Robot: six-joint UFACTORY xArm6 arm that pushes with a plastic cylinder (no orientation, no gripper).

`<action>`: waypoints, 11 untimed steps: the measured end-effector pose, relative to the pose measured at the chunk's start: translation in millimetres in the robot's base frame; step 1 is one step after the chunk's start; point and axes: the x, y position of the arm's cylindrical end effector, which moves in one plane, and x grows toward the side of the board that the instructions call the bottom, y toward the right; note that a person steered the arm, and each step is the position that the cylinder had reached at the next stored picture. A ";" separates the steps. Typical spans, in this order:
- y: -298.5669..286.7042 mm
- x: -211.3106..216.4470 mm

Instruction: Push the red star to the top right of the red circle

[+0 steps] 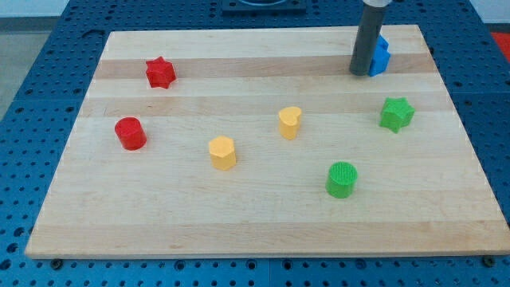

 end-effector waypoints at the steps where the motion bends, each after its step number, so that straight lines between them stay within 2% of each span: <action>1: 16.2 -0.1; 2: 19.5 0.6; 3: -14.2 1.0; 4: -80.9 1.2; 5: -129.6 -20.9; 6: -174.0 -65.7; 7: -247.0 -76.0; 8: -331.6 -63.0; 9: -375.7 -16.8; 10: -335.7 1.4; 11: -281.6 2.4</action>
